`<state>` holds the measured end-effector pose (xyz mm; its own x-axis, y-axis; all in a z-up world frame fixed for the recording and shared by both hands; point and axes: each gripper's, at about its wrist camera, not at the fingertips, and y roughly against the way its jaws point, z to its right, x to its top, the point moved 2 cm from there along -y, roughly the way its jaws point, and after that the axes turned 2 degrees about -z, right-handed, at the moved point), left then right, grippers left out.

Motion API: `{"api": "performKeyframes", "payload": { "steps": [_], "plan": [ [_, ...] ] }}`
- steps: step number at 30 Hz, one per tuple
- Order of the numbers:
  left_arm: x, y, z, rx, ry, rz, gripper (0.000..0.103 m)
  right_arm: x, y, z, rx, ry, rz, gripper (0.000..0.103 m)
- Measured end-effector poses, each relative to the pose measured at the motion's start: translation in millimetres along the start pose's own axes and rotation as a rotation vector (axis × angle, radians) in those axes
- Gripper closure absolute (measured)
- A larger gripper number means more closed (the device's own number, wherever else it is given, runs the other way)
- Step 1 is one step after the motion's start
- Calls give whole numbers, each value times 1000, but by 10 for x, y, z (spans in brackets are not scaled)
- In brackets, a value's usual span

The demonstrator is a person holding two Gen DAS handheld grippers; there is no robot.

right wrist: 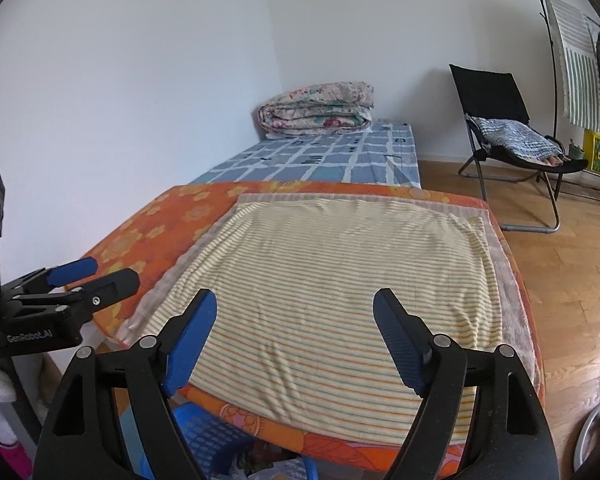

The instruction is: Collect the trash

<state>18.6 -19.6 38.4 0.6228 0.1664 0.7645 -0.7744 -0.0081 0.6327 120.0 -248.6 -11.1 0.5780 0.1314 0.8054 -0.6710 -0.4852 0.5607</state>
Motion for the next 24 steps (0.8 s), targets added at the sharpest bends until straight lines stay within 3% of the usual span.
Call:
{"api": "performKeyframes", "payload": {
  "steps": [24],
  "plan": [
    [-23,-36,-5,-1,8,4,1,-42,-35,50,-20,-16,-21,22]
  ]
}}
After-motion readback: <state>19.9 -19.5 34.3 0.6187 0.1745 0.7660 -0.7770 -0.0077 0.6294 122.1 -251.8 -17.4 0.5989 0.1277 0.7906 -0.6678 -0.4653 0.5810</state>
